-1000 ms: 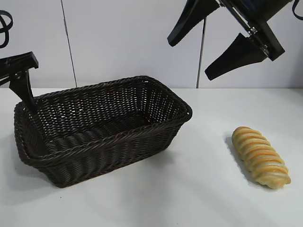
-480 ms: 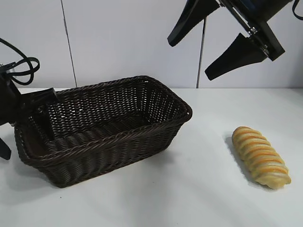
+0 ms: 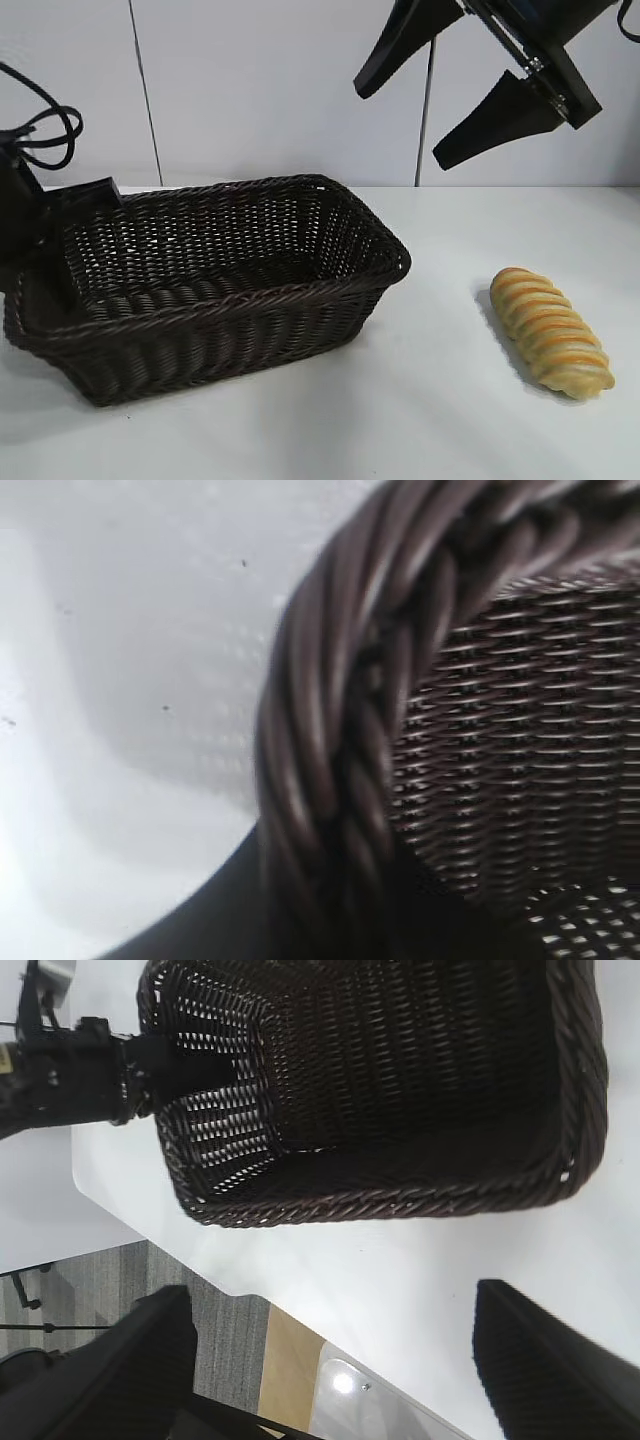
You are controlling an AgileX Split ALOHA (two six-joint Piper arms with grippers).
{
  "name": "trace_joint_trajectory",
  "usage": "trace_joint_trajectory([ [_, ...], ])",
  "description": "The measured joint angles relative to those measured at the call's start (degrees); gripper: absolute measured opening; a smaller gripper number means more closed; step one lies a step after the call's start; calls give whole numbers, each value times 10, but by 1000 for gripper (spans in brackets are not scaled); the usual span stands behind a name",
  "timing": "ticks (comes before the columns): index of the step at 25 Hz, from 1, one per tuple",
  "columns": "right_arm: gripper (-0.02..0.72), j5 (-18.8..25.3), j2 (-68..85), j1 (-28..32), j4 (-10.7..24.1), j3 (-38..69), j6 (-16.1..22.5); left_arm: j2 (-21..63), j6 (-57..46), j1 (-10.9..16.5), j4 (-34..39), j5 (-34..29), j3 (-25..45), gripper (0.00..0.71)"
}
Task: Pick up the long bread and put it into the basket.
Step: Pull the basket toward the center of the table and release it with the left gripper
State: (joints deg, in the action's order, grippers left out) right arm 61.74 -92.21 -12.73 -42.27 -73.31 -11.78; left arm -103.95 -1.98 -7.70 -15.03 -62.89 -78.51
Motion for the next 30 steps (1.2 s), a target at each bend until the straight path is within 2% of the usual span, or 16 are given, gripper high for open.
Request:
trace_joint_trajectory([
  [5, 538, 0, 0, 0, 0, 0, 0, 0, 57, 0, -33, -21, -44, 99],
  [11, 538, 0, 0, 0, 0, 0, 0, -13, 55, 1, -39, 0, -44, 99],
  [20, 538, 0, 0, 0, 0, 0, 0, -109, 43, 2, -55, 43, -43, 99],
  [30, 538, 0, 0, 0, 0, 0, 0, -138, 33, 2, -57, 58, -43, 99],
])
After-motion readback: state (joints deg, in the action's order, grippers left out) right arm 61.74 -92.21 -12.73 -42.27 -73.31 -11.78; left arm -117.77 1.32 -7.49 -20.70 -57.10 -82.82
